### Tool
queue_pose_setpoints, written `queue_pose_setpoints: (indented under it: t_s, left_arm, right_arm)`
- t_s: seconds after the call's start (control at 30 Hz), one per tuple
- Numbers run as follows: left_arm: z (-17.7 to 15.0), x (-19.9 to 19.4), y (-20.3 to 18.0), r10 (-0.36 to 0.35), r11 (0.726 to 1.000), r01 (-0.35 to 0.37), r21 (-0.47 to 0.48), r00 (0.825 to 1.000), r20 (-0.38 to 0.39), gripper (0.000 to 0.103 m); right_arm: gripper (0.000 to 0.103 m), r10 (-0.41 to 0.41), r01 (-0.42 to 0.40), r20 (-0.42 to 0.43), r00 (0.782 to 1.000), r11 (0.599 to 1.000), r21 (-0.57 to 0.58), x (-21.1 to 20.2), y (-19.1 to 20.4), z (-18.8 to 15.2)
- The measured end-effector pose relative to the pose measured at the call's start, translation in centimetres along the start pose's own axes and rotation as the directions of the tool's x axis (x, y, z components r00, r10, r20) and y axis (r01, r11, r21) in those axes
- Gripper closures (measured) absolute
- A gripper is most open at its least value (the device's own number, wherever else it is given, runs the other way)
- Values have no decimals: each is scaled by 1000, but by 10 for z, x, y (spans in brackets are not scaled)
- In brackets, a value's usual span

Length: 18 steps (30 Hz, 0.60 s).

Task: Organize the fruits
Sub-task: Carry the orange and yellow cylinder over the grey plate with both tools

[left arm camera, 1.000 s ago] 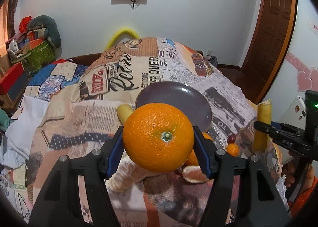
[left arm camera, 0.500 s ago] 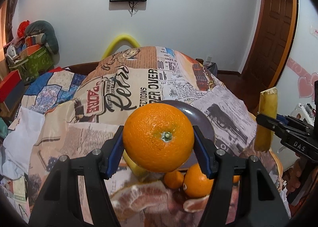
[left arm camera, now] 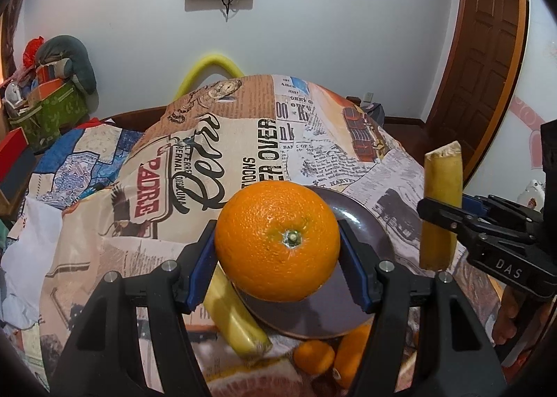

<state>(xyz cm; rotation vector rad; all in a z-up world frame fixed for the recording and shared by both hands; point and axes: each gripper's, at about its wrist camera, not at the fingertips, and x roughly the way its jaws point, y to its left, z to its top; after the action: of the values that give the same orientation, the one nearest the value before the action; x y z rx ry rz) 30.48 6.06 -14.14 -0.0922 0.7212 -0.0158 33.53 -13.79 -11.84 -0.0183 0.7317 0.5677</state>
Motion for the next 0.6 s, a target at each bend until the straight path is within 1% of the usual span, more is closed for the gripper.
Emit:
queue_pose_setpoints:
  t_s: [0.3, 0.6]
  left_arm:
    - [4, 42, 8, 4, 1000, -4, 1, 998, -60, 39]
    - [0, 74, 13, -4, 1000, 6, 9, 990, -142, 39]
  right_arm:
    - [69, 14, -16, -49, 999, 1000, -22, 36, 2, 6]
    - [69, 28, -37, -149, 988, 998, -58, 74, 2, 6]
